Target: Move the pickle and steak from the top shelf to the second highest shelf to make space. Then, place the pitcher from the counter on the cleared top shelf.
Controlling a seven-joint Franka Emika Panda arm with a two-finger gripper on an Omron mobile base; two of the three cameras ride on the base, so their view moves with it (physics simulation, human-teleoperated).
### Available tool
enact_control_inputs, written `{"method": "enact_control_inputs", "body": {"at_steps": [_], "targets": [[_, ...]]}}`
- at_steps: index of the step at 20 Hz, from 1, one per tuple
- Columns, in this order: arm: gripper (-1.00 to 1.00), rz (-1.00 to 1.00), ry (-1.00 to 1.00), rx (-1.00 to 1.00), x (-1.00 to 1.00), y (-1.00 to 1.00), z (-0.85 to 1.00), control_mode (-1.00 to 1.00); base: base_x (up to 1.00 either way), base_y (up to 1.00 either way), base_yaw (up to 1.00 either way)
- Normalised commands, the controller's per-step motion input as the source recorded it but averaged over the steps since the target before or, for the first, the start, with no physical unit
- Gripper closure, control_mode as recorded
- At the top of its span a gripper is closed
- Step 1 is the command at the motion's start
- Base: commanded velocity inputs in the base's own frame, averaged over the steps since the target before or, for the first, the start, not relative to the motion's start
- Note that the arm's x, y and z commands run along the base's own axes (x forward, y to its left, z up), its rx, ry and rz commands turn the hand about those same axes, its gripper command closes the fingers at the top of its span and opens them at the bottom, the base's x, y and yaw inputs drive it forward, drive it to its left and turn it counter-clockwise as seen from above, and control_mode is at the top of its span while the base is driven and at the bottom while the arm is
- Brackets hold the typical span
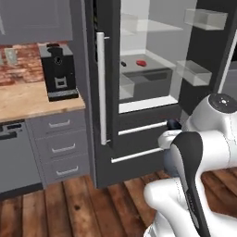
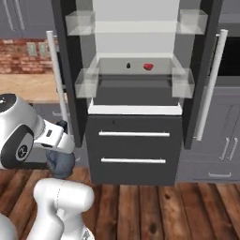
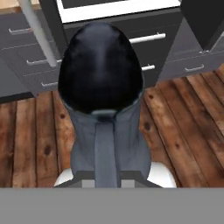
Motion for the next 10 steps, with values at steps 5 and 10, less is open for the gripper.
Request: {"method": "enact_control_inputs", "body": {"at_steps": [5,10], "targets": [[1.0,0.0,0.0,0.0,0.0,0.0,0.0,1.0,0.43,-0.62,-0.25],[1.0,0.0,0.0,0.0,0.0,0.0,0.0,1.0,0.81,-0.49,0.01]]}}
